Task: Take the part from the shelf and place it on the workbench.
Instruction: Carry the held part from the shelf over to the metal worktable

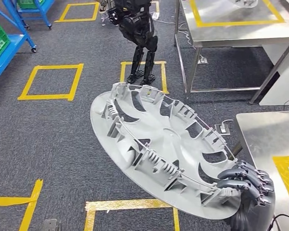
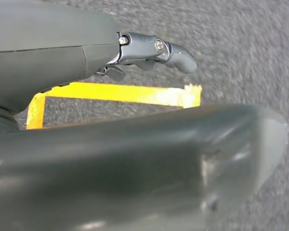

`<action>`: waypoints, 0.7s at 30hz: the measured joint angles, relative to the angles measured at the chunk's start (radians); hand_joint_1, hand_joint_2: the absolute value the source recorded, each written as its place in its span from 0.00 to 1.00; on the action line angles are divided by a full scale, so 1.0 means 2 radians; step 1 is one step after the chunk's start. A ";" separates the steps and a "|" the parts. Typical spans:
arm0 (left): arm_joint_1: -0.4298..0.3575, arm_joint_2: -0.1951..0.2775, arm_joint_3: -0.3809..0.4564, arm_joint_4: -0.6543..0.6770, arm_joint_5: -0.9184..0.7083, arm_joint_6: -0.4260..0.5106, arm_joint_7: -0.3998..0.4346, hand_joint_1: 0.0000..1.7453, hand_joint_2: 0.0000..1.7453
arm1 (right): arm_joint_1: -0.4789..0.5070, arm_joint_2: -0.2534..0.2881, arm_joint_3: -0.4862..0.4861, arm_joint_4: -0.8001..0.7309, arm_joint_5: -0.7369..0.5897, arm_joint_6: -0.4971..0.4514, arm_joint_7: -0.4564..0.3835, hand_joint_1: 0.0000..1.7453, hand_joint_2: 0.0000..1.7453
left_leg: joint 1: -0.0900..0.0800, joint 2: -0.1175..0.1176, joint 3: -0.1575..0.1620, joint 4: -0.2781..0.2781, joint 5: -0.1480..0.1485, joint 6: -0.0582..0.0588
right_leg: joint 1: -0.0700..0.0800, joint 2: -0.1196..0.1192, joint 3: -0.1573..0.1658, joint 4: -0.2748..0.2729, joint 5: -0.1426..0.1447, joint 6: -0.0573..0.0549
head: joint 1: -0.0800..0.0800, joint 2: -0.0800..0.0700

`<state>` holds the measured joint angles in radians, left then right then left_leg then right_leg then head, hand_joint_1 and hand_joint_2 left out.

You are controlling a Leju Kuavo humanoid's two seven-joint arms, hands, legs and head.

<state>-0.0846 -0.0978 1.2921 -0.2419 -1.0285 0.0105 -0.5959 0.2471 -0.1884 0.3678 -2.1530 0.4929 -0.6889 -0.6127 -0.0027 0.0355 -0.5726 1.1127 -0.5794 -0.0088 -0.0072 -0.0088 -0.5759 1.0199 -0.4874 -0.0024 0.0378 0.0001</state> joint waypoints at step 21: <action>0.011 0.002 0.000 0.000 0.003 -0.001 0.000 0.00 0.00 | 0.015 0.000 -0.013 -0.006 0.015 0.000 -0.001 1.00 1.00 | -0.003 0.000 0.021 -0.066 0.045 0.025 | -0.002 0.007 -0.074 0.133 -0.056 0.023 | 0.002 0.000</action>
<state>-0.0630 -0.0930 1.2921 -0.2419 -1.0227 0.0093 -0.5955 0.2780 -0.1885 0.3419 -2.1655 0.5225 -0.6893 -0.6138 -0.0084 0.0353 -0.5310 0.9817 -0.4897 0.0416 -0.0103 0.0058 -0.7236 1.2868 -0.5996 0.0443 0.0412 0.0002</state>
